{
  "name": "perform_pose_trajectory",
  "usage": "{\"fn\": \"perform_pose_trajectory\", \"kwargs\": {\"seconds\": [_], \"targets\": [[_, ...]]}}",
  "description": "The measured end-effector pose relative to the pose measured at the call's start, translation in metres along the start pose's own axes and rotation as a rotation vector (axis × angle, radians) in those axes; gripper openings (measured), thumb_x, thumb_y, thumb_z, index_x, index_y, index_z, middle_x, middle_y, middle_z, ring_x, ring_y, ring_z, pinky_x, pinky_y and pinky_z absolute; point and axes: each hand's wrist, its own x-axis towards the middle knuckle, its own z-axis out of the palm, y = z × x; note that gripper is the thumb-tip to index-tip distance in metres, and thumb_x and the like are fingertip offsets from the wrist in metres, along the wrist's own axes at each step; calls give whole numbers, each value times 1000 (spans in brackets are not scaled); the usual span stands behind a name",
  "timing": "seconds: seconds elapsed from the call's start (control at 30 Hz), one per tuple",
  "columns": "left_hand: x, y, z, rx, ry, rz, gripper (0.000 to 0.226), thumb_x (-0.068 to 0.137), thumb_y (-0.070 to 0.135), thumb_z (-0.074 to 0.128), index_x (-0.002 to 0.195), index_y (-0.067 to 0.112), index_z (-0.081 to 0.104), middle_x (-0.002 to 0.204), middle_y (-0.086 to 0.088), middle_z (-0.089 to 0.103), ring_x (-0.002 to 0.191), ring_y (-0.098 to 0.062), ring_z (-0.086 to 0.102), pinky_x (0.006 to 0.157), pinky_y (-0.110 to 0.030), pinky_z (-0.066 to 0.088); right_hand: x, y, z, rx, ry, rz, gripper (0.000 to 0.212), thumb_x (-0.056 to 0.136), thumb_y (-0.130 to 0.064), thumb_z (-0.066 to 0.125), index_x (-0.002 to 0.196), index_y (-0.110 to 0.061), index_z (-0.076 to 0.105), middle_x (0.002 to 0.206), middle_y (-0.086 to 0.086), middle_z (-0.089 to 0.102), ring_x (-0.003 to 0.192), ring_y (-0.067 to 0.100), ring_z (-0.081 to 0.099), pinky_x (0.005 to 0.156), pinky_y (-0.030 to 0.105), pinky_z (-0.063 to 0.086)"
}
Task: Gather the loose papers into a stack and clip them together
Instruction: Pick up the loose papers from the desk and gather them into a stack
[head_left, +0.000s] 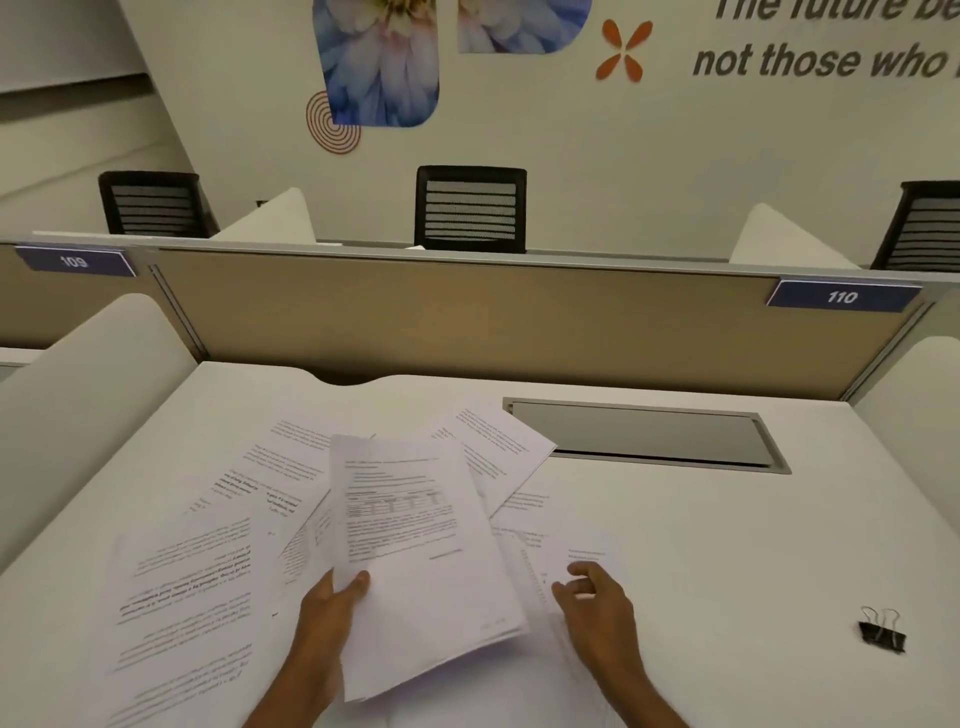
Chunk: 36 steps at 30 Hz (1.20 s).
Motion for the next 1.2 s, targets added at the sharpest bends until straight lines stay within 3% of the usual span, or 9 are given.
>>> {"fn": "perform_pose_trajectory", "kwargs": {"seconds": [0.17,0.3,0.4,0.5,0.63,0.8,0.97,1.1,1.2], "targets": [[46,19,-16,-148,5,-18,45,98,11,60,139,27,54,131,-6,65,111,-36,63,98,-60,50,44,-39,31,114,-21,38,33,90,-26,73,119,-19,59,113,9,67,100,27,66,88,39,57],[76,33,-6,-211,-104,-10,36,99,7,57,129,28,57,110,2,71,101,-30,66,88,-51,54,79,-66,51,313,-10,107,44,92,-26,71,131,-16,55,132,14,62,117,33,61,101,47,54],[99,38,11,-184,-191,-17,26,100,7,55,109,30,64,91,10,78,95,-27,68,88,-50,54,101,-83,58,355,19,103,48,93,-25,70,136,-16,51,142,12,55,120,29,58,98,43,53],[120,33,22,-126,-242,-28,25,101,9,55,110,31,64,108,5,75,103,-27,68,97,-53,51,119,-95,59,316,45,87,52,95,-24,68,142,-17,46,147,8,50,109,22,55,85,35,49],[138,17,24,-88,-248,-54,36,100,10,56,133,25,56,125,-4,69,110,-29,66,99,-49,50,146,-97,61,178,66,70,53,95,-23,68,141,-17,43,143,9,53,101,20,53,80,34,47],[152,5,23,-23,-215,-68,37,100,13,56,134,28,55,124,-2,70,112,-30,66,105,-56,48,175,-99,67,25,103,128,65,90,-30,73,144,-17,39,144,11,45,96,24,59,71,35,52],[159,1,23,29,-199,-72,45,99,16,58,143,25,52,133,-1,66,120,-31,63,109,-56,45,184,-102,76,-77,115,156,61,89,-34,71,137,-14,41,123,10,62,95,27,67,70,35,56],[168,-7,21,70,-191,-63,52,96,23,62,146,29,49,139,1,64,123,-29,61,111,-56,43,186,-109,78,-10,98,221,54,89,-32,71,130,-11,43,106,6,62,87,25,65,69,35,55],[183,-22,16,73,-190,-59,58,92,29,64,147,32,46,140,4,62,127,-28,59,112,-56,42,191,-113,79,176,57,286,52,87,-26,75,126,-11,43,106,8,62,81,22,63,67,36,51]]}}
